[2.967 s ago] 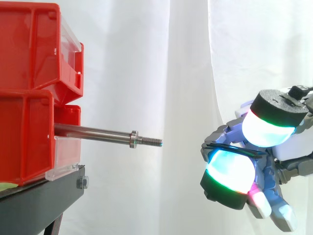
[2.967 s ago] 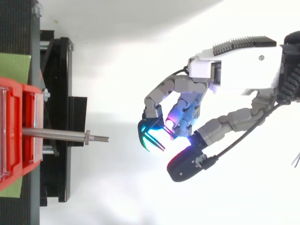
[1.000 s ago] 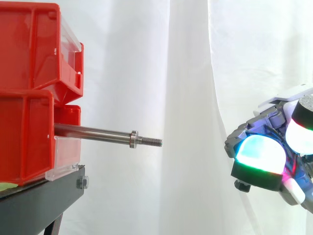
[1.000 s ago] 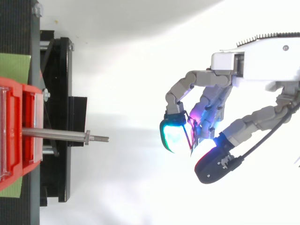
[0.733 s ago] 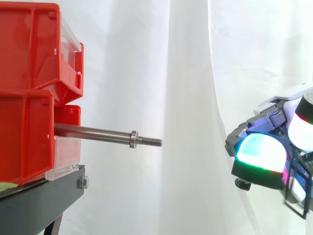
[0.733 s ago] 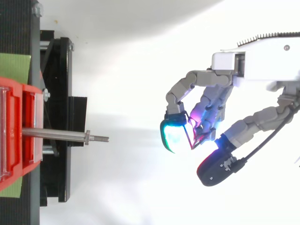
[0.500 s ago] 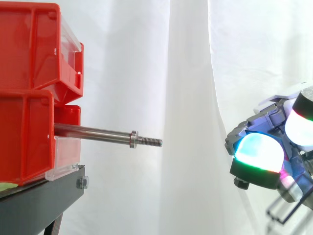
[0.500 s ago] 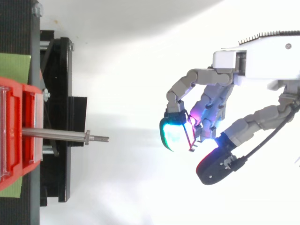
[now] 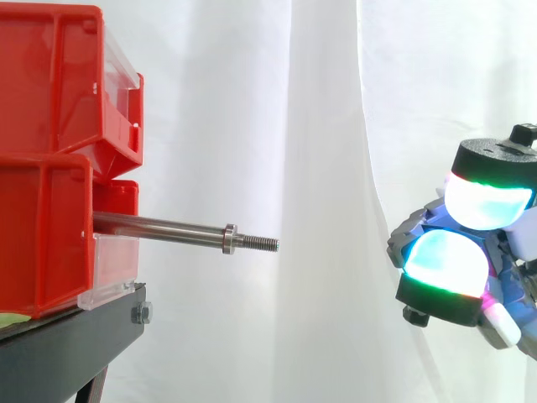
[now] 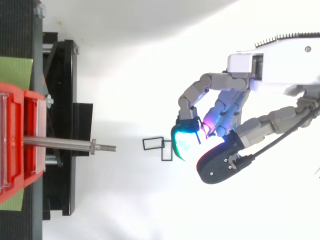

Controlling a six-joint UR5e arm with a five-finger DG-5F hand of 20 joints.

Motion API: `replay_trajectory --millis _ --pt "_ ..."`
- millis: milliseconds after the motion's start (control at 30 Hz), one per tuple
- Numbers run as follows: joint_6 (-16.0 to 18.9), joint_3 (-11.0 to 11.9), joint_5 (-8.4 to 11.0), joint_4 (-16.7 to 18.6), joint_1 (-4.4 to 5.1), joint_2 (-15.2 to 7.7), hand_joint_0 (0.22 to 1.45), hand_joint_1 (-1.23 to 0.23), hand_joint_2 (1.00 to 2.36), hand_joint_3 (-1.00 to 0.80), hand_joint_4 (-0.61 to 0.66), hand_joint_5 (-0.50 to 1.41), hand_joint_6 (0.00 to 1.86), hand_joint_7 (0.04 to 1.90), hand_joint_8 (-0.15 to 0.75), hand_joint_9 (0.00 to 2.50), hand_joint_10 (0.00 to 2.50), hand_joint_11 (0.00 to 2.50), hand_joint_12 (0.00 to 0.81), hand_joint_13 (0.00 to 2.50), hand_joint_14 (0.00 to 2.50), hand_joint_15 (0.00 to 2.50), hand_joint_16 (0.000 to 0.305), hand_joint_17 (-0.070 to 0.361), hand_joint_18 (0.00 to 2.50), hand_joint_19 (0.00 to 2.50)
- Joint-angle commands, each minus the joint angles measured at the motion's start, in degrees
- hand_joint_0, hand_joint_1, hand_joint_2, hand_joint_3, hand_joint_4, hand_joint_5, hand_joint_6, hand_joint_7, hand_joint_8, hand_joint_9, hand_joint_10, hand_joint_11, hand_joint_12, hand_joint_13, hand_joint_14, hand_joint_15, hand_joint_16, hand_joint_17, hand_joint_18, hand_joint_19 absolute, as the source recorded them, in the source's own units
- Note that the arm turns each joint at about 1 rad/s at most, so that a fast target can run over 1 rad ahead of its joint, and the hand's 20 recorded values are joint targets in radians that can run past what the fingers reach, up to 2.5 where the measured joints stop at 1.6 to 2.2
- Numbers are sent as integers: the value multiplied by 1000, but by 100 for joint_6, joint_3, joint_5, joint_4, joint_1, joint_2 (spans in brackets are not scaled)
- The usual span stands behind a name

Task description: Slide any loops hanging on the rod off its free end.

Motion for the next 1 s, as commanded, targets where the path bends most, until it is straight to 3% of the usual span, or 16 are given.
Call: replay_trajectory --millis 0,567,733,967 --pt "3 1 -1 -24 0 0 616 -618 1000 -500 95 -183 860 964 283 1006 14 455 242 1191 14 367 41 93 1121 527" --pt "-15 1 -1 -200 -26 35 605 -696 1020 -282 -10 -173 894 1036 281 1016 15 458 244 1186 16 378 41 93 1110 539" --pt "-32 1 8 -271 -26 132 603 -727 1025 -183 -73 -169 916 1040 277 1027 15 465 246 1189 16 383 41 93 1113 538" --pt "-50 1 113 -481 -18 255 603 -728 1026 -183 -108 -167 917 1037 276 1037 15 465 249 1192 15 385 42 94 1113 536"
